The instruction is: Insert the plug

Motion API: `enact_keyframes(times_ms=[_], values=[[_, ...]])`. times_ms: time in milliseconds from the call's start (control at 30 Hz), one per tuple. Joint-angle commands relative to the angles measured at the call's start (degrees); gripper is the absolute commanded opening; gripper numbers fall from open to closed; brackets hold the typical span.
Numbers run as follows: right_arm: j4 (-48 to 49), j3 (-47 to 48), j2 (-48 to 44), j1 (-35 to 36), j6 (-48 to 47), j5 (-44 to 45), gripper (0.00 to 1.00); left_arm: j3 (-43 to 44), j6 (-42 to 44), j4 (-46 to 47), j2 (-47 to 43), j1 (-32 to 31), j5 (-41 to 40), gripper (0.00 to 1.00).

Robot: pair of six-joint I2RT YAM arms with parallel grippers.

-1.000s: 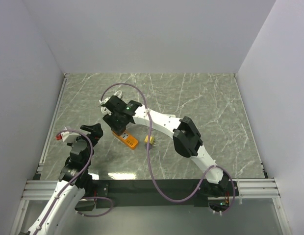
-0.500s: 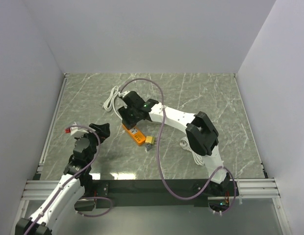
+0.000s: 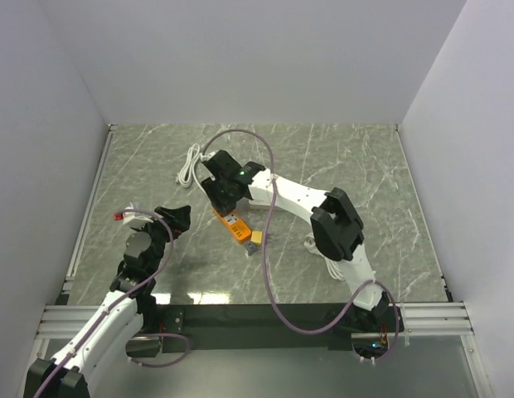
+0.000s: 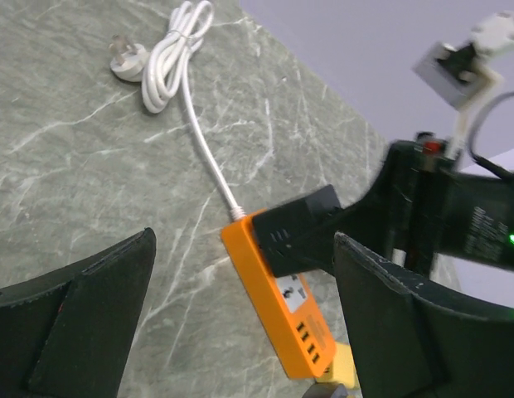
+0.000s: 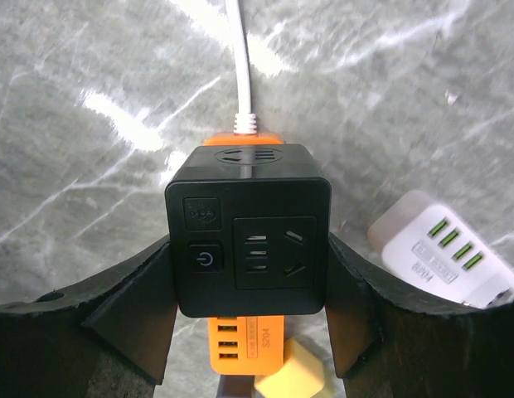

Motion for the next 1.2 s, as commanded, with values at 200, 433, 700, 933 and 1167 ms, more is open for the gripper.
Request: enact_keyframes(times_ms=[200,433,700,933,1167], values=[[-15.6,10.5,14.0,-1.0,-3.8,2.4,0.0,-1.0,0.6,1.2,-4.7,-0.1,2.9,0.94],[-20.6,18.9,20.4,-0.5,-4.5,1.6,0.0,-1.1,0.4,2.6,-3.6,-0.1,5.0,0.94],[-22.9,25.0,24.7,-0.6,-5.5,-0.7,0.0,-1.3,0.2,2.0,-4.7,0.0,5.5,0.94],[-24.2,27.5,26.1,-0.8,-6.9,-3.9,0.0,-1.1,0.2,2.0,-5.4,-0.1,6.4,0.94],[-20.1,17.8,20.3,-1.8,-6.4,-7.1,0.0,-3.7,3.0,11.9,0.0,-0.3,10.8,0.91]])
